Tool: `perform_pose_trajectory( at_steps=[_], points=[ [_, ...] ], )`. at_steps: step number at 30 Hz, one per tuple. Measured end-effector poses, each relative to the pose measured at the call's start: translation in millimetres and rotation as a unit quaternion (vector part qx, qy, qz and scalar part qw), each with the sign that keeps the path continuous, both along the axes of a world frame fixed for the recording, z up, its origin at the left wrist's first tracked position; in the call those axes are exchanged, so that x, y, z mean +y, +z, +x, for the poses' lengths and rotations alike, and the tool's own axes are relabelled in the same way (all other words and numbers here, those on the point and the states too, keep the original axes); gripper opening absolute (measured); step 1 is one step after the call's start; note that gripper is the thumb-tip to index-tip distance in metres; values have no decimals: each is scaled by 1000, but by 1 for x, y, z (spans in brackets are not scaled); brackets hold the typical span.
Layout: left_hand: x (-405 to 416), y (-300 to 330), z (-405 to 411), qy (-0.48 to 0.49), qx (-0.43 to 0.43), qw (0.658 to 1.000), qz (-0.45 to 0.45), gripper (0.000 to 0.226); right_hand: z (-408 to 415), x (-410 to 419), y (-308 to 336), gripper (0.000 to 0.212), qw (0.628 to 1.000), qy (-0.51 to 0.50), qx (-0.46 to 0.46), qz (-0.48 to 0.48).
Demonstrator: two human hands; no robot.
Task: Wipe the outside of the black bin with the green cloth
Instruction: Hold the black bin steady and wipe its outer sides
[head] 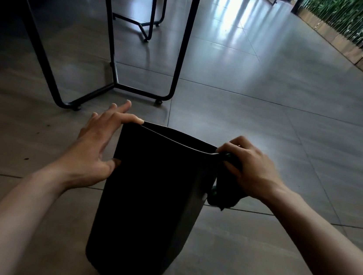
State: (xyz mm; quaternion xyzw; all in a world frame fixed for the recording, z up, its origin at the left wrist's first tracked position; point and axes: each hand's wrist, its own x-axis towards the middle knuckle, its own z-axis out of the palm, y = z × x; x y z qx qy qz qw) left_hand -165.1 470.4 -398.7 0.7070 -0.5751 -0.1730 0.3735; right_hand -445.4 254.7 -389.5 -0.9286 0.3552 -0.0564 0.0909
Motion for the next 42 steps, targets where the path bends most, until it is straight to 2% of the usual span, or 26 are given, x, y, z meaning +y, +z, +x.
perform_pose_trajectory(
  at_steps=[4, 8, 12, 14, 16, 20, 23, 25, 28, 30, 33, 36, 38, 40, 42],
  points=[
    [-3, 2, -4, 52, -8, 999, -11, 81, -6, 8, 8, 17, 999, 31, -17, 19],
    [-11, 6, -13, 88, -7, 992, -86, 79, 0, 23, 19, 22, 997, 66, -39, -31],
    [-19, 16, -36, 38, 1, 984, -173, 55, 13, 28, 32, 26, 995, 68, -6, -70],
    [-23, 16, -51, -11, -32, 988, -154, 56, 19, 27, 36, 27, 995, 63, 22, -79],
    [-27, 11, -60, -51, -87, 990, -101, 67, 24, 25, 39, 28, 995, 57, 43, -76],
    [-37, -3, -62, -40, -188, 980, -49, 73, 39, 24, 38, 24, 997, 27, 29, -62],
    [-38, -7, -55, -1, -181, 983, -41, 73, 47, 30, 29, 22, 999, 10, -19, -36],
    [-37, -11, -49, 19, -171, 984, -39, 73, 49, 36, 24, 29, 998, 11, -63, -10],
    [-38, -13, -46, 25, -167, 985, -37, 73, 44, 38, 24, 38, 988, -9, -153, 10],
    [-40, -15, -45, 25, -160, 986, -39, 73, 40, 33, 32, 36, 972, -35, -231, 35],
    [-44, -14, -42, 27, -138, 989, -37, 72, 41, 24, 58, 35, 926, -92, -362, 60],
    [-49, -14, -41, 30, -123, 992, -28, 72, 53, 26, 81, 33, 844, -92, -527, -18],
    [-51, -13, -40, 27, -116, 992, -28, 71, 63, 35, 71, 30, 817, -81, -565, -77],
    [-53, -13, -40, 26, -114, 993, -30, 70, 67, 48, 36, 26, 844, -52, -528, -84],
    [-53, -14, -40, 29, -111, 993, -30, 70, 60, 62, -12, 26, 907, 1, -414, -72]
  ],
)
